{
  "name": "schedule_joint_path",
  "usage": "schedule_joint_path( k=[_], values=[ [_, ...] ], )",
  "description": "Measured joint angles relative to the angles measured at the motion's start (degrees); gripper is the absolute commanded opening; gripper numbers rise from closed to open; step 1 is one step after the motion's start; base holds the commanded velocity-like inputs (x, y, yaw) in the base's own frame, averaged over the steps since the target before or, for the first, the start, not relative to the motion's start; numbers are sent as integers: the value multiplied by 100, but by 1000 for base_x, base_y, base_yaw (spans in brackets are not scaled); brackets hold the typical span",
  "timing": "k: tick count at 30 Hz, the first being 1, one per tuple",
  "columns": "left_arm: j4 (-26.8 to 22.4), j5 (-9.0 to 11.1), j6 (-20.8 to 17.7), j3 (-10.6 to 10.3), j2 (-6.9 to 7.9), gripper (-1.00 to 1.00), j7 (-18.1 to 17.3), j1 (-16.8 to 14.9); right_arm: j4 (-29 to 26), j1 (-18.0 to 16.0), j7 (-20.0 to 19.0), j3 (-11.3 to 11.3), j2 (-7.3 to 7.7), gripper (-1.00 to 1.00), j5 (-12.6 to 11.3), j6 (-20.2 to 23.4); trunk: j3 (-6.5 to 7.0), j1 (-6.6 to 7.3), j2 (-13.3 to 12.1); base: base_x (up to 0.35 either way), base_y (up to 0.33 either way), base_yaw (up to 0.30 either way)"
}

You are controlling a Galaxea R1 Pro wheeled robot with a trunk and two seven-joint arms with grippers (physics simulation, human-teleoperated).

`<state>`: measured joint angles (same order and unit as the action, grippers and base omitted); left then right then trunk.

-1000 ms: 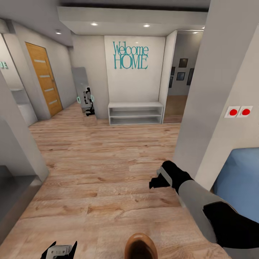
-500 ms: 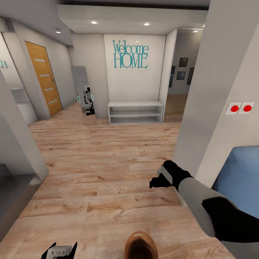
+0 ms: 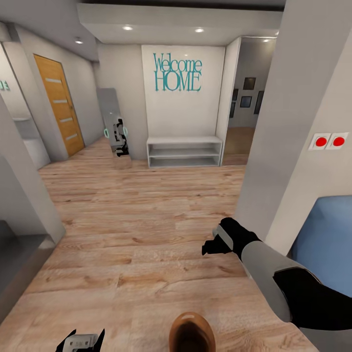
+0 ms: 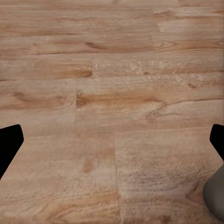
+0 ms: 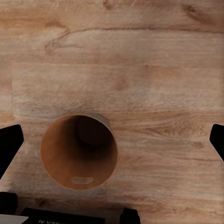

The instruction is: Put the three can of soda from the living room inside the tash can in the kitchen.

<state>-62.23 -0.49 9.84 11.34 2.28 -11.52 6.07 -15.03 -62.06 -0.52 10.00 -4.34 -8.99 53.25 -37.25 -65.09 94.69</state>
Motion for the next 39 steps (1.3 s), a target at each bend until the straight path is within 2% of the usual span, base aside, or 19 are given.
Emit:
schedule_joint_path(
  k=[39],
  values=[
    [-35,14,0,0,-8,100,0,0,38,26,0,-7,6,100,28,-18,-700,-857,1564,0,0,0]
  ],
)
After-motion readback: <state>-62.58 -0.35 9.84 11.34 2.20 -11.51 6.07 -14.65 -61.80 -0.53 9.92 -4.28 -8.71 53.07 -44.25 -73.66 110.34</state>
